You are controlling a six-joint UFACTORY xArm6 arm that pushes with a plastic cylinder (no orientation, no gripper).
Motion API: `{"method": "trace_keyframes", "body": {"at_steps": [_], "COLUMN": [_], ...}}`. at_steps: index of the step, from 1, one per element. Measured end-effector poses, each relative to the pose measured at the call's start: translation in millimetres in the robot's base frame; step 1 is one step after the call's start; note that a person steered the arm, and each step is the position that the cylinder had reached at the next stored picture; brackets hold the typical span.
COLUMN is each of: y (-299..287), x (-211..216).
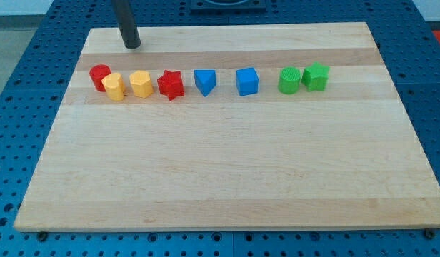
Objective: Point your arm closer to the red circle
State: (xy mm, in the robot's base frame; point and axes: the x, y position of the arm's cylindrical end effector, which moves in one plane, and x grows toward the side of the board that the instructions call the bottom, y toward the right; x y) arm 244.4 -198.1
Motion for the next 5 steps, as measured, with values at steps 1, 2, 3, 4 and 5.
{"method": "trace_keyframes", "body": {"at_steps": [1, 2, 3, 4, 5], "y": [-32, -63, -60, -36, -35], "x": [18, 49, 51, 52, 52]}}
